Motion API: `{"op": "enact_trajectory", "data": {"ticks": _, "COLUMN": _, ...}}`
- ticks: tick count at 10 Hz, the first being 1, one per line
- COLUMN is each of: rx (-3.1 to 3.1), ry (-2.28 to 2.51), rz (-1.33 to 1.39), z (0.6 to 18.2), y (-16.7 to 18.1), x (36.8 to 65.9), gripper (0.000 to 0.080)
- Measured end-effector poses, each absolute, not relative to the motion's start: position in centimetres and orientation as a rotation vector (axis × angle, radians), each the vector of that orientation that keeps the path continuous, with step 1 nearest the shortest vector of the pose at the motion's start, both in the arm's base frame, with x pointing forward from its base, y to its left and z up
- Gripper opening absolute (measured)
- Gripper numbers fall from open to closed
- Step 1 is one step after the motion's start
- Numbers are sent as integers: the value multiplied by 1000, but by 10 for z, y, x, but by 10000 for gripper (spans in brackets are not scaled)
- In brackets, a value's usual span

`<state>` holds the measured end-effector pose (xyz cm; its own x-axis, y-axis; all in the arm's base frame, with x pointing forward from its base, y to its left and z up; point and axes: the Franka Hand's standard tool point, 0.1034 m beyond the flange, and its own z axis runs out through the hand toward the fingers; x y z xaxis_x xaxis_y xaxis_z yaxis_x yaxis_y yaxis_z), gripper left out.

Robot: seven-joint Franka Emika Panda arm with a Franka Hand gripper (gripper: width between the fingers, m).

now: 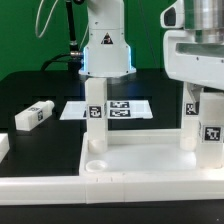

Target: Assemble desk

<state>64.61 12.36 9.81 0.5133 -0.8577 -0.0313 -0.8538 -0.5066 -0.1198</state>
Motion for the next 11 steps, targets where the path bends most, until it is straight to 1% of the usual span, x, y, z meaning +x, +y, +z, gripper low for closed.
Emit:
{"op": "enact_trajectory", "data": {"ticks": 4, "rx": -2820, "ry": 1133, "rz": -82, "z": 98, "y": 119, "x": 647, "gripper": 649}}
{"op": "enact_trajectory", "data": {"ticks": 6, "rx": -3039, "ry": 568, "rz": -166, "z": 100, "y": 115, "x": 651, "gripper": 649}}
{"op": "enact_trajectory", "data": {"ticks": 7, "rx": -3053, "ry": 482, "rz": -205, "z": 98, "y": 115, "x": 653, "gripper": 649}}
{"op": "enact_trajectory", "data": {"ticks": 8, "rx": -3042, "ry": 547, "rz": -198, "z": 98, "y": 115, "x": 652, "gripper": 625}}
{"op": "enact_trajectory", "data": {"ticks": 9, "rx": -3043, "ry": 547, "rz": -199, "z": 98, "y": 114, "x": 652, "gripper": 625}}
{"op": "enact_trajectory", "data": {"ticks": 10, "rx": -3028, "ry": 602, "rz": -196, "z": 98, "y": 115, "x": 652, "gripper": 425}}
{"op": "enact_trajectory", "data": {"ticks": 11, "rx": -3003, "ry": 718, "rz": -195, "z": 98, "y": 112, "x": 652, "gripper": 425}}
